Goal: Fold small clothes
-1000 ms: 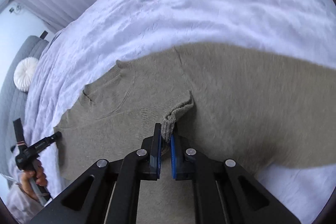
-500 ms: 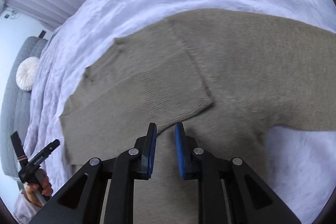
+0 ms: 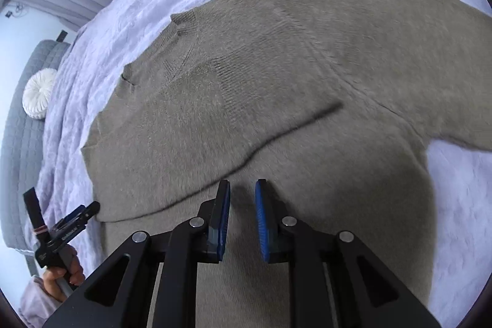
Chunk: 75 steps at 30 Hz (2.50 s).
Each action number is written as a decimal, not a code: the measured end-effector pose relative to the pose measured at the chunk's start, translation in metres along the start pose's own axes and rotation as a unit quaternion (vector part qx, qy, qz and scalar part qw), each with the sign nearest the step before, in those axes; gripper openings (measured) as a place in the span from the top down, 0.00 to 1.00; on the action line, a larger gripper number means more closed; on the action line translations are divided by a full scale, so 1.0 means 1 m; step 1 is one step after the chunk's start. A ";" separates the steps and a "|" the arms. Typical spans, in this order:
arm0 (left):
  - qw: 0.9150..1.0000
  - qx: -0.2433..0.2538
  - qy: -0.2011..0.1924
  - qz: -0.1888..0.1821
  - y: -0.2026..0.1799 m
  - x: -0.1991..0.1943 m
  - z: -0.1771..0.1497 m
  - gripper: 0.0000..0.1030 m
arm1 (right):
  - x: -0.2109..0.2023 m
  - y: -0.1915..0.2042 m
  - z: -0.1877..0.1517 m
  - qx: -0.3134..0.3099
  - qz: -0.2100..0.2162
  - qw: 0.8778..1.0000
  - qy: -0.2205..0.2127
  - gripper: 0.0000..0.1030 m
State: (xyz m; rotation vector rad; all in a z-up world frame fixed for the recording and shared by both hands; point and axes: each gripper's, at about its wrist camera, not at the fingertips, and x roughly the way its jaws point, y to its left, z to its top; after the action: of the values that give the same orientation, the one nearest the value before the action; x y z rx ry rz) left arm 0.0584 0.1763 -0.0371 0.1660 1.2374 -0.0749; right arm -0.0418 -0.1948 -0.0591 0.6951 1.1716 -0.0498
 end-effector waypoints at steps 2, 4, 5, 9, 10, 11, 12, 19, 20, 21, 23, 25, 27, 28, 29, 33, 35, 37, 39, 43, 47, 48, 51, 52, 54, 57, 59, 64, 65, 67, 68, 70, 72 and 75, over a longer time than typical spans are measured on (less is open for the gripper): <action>1.000 0.001 0.001 -0.008 -0.007 -0.008 0.000 0.18 | -0.011 -0.010 -0.004 0.022 0.009 1.000 -0.005 0.79; 1.000 0.003 0.002 -0.018 -0.019 -0.016 -0.001 0.18 | -0.020 -0.021 -0.007 0.044 0.016 0.999 -0.009 0.69; 1.000 0.006 0.003 -0.024 -0.028 -0.020 -0.002 0.18 | -0.025 -0.027 -0.009 0.054 0.018 0.998 -0.011 0.60; 0.998 0.034 0.007 -0.050 -0.074 -0.034 -0.004 0.18 | -0.046 -0.057 -0.015 0.097 0.023 0.995 -0.027 0.57; 0.997 0.042 0.008 -0.056 -0.087 -0.036 -0.004 0.18 | -0.051 -0.064 -0.016 0.107 0.025 0.993 -0.032 0.57; 0.997 0.050 0.007 -0.063 -0.100 -0.038 -0.004 0.18 | -0.058 -0.075 -0.017 0.121 0.026 0.991 -0.040 0.57; 0.996 0.055 0.008 -0.069 -0.113 -0.040 -0.004 0.18 | -0.065 -0.088 -0.017 0.137 0.027 0.989 -0.050 0.57; 0.991 0.081 0.016 -0.107 -0.195 -0.046 -0.004 0.18 | -0.125 -0.195 -0.023 0.266 0.000 0.953 -0.144 0.57; 0.990 0.089 0.016 -0.109 -0.205 -0.046 -0.005 0.18 | -0.133 -0.210 -0.026 0.287 -0.005 0.944 -0.162 0.57; 0.989 0.095 0.016 -0.110 -0.213 -0.046 -0.005 0.18 | -0.142 -0.224 -0.028 0.306 -0.008 0.935 -0.177 0.57; 0.988 0.104 0.018 -0.113 -0.228 -0.046 -0.006 0.18 | -0.158 -0.251 -0.033 0.340 -0.010 0.917 -0.207 0.57; 0.987 0.104 0.020 -0.117 -0.238 -0.046 -0.007 0.18 | -0.169 -0.271 -0.034 0.361 -0.011 0.904 -0.230 0.57; 0.987 0.103 0.022 -0.117 -0.245 -0.046 -0.007 0.18 | -0.176 -0.288 -0.032 0.377 -0.004 0.893 -0.247 0.57; 0.988 0.103 0.022 -0.117 -0.249 -0.045 -0.006 0.18 | -0.177 -0.294 -0.029 0.383 0.001 0.889 -0.252 0.57; 0.988 0.101 0.023 -0.116 -0.251 -0.045 -0.006 0.18 | -0.178 -0.300 -0.023 0.388 0.006 0.886 -0.255 0.57; 0.989 0.095 0.019 -0.108 -0.253 -0.047 -0.005 0.18 | -0.179 -0.300 -0.001 0.379 0.038 0.893 -0.239 0.76; 0.991 0.086 0.016 -0.104 -0.250 -0.047 -0.004 0.18 | -0.178 -0.278 0.015 0.348 0.046 0.906 -0.238 0.90; 0.992 0.073 0.015 -0.100 -0.241 -0.047 -0.002 0.18 | -0.179 -0.247 0.034 0.289 0.056 0.926 -0.237 0.91; 0.994 0.060 0.012 -0.096 -0.230 -0.048 0.000 0.18 | -0.178 -0.213 0.053 0.227 0.066 0.944 -0.232 0.91; 0.996 0.032 0.002 -0.085 -0.200 -0.048 0.001 0.18 | -0.160 -0.120 0.086 0.082 0.096 0.971 -0.205 0.91; 0.998 -0.002 -0.006 -0.069 -0.168 -0.046 0.003 0.18 | -0.119 -0.013 0.093 -0.072 0.114 0.978 -0.156 0.91; 0.998 -0.011 -0.006 -0.066 -0.160 -0.045 0.003 0.18 | -0.104 0.010 0.089 -0.101 0.116 0.978 -0.140 0.91; 0.998 -0.036 -0.003 -0.057 -0.137 -0.040 0.004 0.18 | -0.052 0.056 0.070 -0.140 0.132 0.978 -0.078 0.91; 0.998 -0.043 -0.002 -0.055 -0.130 -0.039 0.002 0.18 | -0.032 0.066 0.065 -0.144 0.130 0.980 -0.052 0.91; 0.997 -0.053 -0.002 -0.052 -0.117 -0.035 -0.001 0.18 | 0.013 0.077 0.055 -0.137 0.105 0.985 0.013 0.87; 0.996 -0.064 -0.003 -0.055 -0.102 -0.034 -0.005 0.18 | 0.038 0.065 0.046 -0.096 0.080 0.992 0.031 0.81; 0.996 -0.071 -0.003 -0.060 -0.091 -0.032 -0.007 0.18 | 0.027 0.047 0.041 -0.048 0.105 0.993 0.006 0.55; 0.994 -0.083 -0.008 -0.069 -0.071 -0.031 -0.007 0.18 | 0.008 0.011 0.062 0.092 0.104 0.989 -0.052 0.61; 0.994 -0.084 -0.010 -0.074 -0.068 -0.031 -0.005 0.18 | 0.008 0.013 0.068 0.095 0.098 0.989 -0.054 0.88; 0.992 -0.090 -0.016 -0.084 -0.060 -0.033 -0.006 0.18 | 0.006 0.038 0.082 0.040 0.088 0.993 -0.066 0.92; 0.992 -0.094 -0.019 -0.088 -0.056 -0.035 -0.007 0.18 | 0.003 0.061 0.080 -0.015 0.085 0.994 -0.068 0.93; 0.990 -0.099 -0.019 -0.095 -0.049 -0.034 -0.007 0.18 | 0.007 0.104 0.070 -0.118 0.074 0.988 -0.062 0.93; 0.990 -0.106 -0.016 -0.096 -0.044 -0.031 -0.007 0.18 | 0.019 0.143 0.049 -0.215 0.052 0.974 -0.043 0.93; 0.987 -0.123 -0.012 -0.103 -0.036 -0.026 -0.007 0.18 | 0.053 0.175 0.015 -0.315 0.005 0.949 0.012 0.93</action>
State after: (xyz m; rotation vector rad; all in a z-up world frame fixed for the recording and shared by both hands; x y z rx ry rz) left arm 0.0377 0.1414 -0.0177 -0.1764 1.2251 -0.1018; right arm 0.0590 -0.0476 -0.0184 0.1337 1.1215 0.3315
